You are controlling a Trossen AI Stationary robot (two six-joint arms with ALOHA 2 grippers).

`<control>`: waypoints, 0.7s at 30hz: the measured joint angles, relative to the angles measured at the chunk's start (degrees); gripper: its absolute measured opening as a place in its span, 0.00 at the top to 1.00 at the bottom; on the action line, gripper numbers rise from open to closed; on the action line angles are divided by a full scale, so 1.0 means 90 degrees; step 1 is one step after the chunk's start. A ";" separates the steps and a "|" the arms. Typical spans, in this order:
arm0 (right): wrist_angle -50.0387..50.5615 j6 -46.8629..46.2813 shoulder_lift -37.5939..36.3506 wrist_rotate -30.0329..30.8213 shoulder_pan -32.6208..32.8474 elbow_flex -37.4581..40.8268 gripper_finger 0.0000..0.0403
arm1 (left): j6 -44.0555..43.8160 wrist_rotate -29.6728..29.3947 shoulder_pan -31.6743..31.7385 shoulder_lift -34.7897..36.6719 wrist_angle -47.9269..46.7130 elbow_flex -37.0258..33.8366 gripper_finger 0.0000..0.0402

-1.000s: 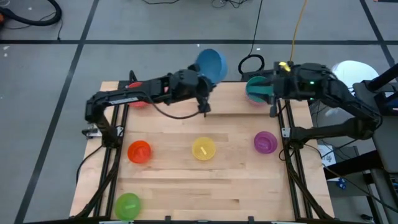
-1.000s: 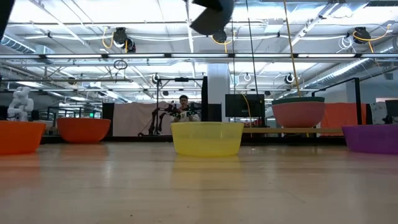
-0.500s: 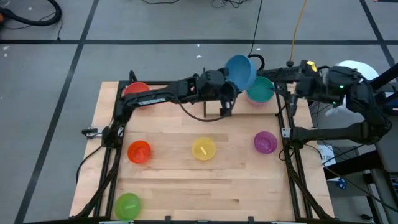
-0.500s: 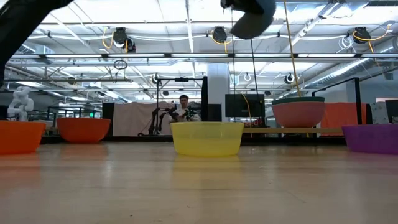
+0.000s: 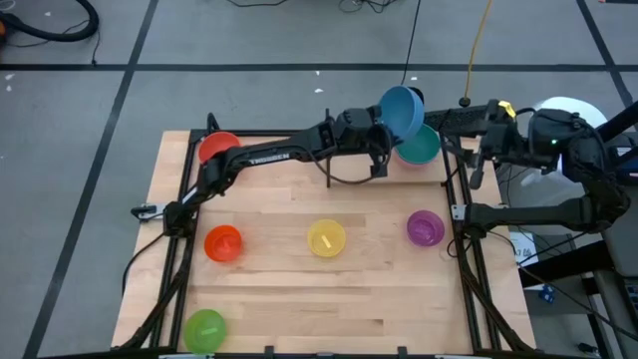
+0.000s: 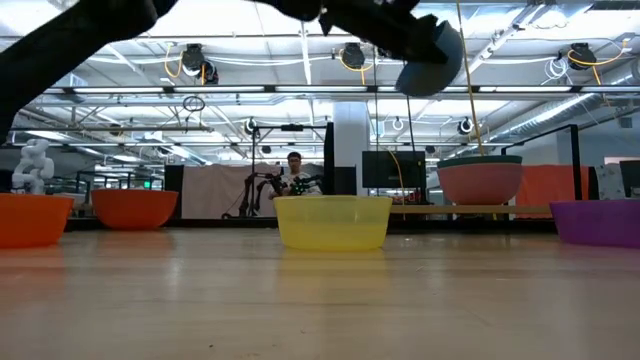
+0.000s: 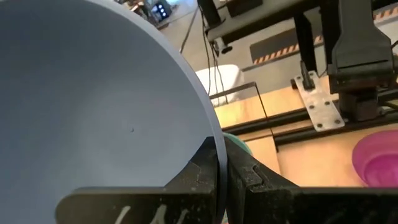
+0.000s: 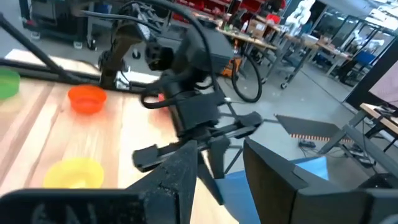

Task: Place and stack bowls onto a shelf
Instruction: Stack the blue bowl on top of the green bowl on the shelf

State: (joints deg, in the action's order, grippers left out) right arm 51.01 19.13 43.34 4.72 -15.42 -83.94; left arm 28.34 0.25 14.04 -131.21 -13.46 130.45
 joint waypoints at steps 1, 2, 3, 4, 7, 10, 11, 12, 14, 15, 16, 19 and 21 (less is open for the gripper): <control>0.0056 0.0029 0.0005 -0.0001 0.0000 0.0000 0.69 | -0.0030 0.0131 0.0052 -0.0048 0.0064 0.0000 0.99; 0.0097 0.0062 0.0022 -0.0001 0.0000 0.0000 0.69 | -0.0039 0.0235 0.0092 -0.0112 0.0112 0.0000 0.99; 0.0093 0.0101 0.0028 -0.0001 0.0000 0.0000 0.69 | -0.0041 0.0325 0.0124 -0.0186 0.0256 0.0000 0.99; 0.0090 0.0121 0.0033 -0.0001 0.0000 0.0000 0.69 | -0.0044 0.0393 0.0152 -0.0244 0.0335 0.0000 0.99; 0.0084 0.0122 0.0062 -0.0001 0.0000 0.0000 0.69 | -0.0042 0.0630 0.0207 -0.0466 0.0523 0.0000 0.99; 0.0084 0.0122 0.0116 -0.0001 0.0000 0.0000 0.69 | -0.0029 0.0823 0.0230 -0.0674 0.0570 0.0000 0.99; 0.0085 0.0122 0.0126 -0.0001 0.0000 0.0000 0.69 | -0.0012 0.0854 0.0231 -0.0733 0.0624 0.0000 0.99; 0.0085 0.0122 0.0153 -0.0001 0.0000 0.0000 0.69 | -0.0008 0.0859 0.0236 -0.0788 0.0583 0.0000 0.99; 0.0084 0.0122 0.0194 -0.0001 -0.0002 0.0000 0.69 | 0.0075 0.0866 0.0242 -0.0947 0.0707 0.0000 0.99; 0.0086 0.0122 0.0202 0.0001 0.0000 0.0000 0.69 | 0.0102 0.0867 0.0243 -0.0997 0.0650 0.0000 0.99; 0.0084 0.0122 0.0244 -0.0001 0.0000 0.0000 0.69 | 0.0125 0.0870 0.0243 -0.1078 0.0669 0.0000 0.99; 0.0084 0.0122 0.0304 0.0000 -0.0001 0.0000 0.69 | 0.0157 0.0870 0.0243 -0.1218 0.0666 0.0000 0.99; 0.0082 0.0122 0.0381 0.0001 -0.0002 0.0000 0.69 | 0.0165 0.0870 0.0247 -0.1261 0.0664 0.0000 0.99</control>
State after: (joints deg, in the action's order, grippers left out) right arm 51.75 20.23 46.77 4.73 -15.44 -83.94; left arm 29.82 8.08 16.26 -142.56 -7.48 130.45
